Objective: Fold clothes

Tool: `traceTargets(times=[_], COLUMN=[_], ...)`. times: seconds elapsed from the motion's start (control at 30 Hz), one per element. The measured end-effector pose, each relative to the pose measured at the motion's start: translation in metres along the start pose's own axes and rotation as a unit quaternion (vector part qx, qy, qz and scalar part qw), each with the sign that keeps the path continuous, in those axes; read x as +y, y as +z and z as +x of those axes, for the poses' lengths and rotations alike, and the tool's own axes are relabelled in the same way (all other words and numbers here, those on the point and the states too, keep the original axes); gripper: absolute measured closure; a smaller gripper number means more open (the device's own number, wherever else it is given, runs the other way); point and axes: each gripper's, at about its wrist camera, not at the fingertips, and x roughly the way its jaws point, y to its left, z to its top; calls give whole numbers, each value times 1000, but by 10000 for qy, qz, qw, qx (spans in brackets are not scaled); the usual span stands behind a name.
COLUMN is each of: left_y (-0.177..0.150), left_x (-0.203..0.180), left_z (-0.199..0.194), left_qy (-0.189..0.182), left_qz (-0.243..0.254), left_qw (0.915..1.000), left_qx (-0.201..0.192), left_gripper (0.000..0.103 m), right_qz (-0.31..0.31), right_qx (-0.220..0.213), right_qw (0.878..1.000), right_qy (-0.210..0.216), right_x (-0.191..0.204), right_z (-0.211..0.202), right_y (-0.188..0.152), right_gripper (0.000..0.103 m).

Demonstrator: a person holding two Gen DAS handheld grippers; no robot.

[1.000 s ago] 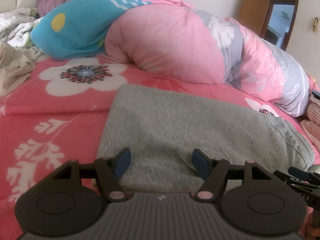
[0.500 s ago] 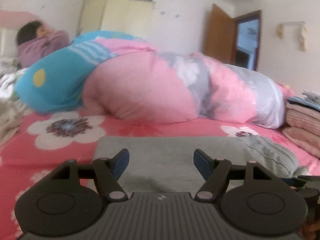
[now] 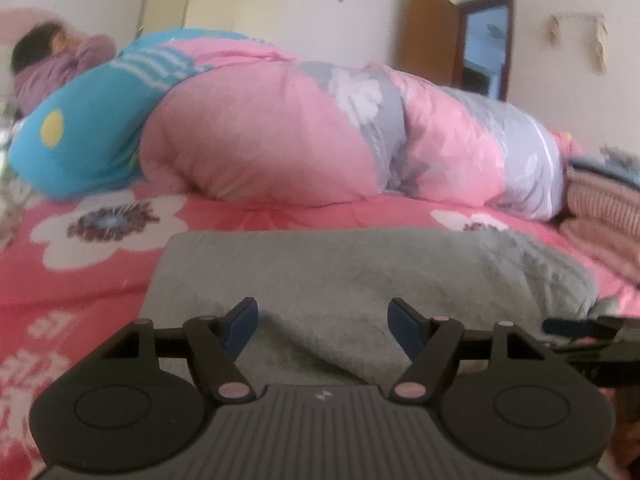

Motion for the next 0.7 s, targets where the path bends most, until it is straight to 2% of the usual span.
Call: traceTargets(times=[0.1,0.27,0.4,0.47,0.53,0.6,0.7], left_y=[7,19,26,30,33,36,41], left_x=[16,53,79,93,105,112,120], left_z=[-9,-37,-50,-54,-57,-59,-57], left_qy=[22,369,709,754,766,799,781], left_qz=[-450,-1224,-1634,-1958,-2220,-2391,-2538], left_qw=[9990,9918,9834,9768,9707,9661,9618], left_qx=[-3,95,339,425,502,552,668], left_gripper=[30,21,21,21,21,21,21], right_qz=[-15,-206,-617,-965,-1487,-2141,-2995], right_qx=[10,-109,-546,-625,-677,-728,-755], right_qw=[10000,9997,9933,9829,9656,9479,9233], right_qy=[-14,-18,815,1438,2025,2241,2282], right_x=[2,12,46,73,106,140,184], right_z=[-2,-17,-38,-42,-42,-38,-24], right_y=[1,10,24,31,33,31,27], right_gripper=[27,23,21,15,12,8,6])
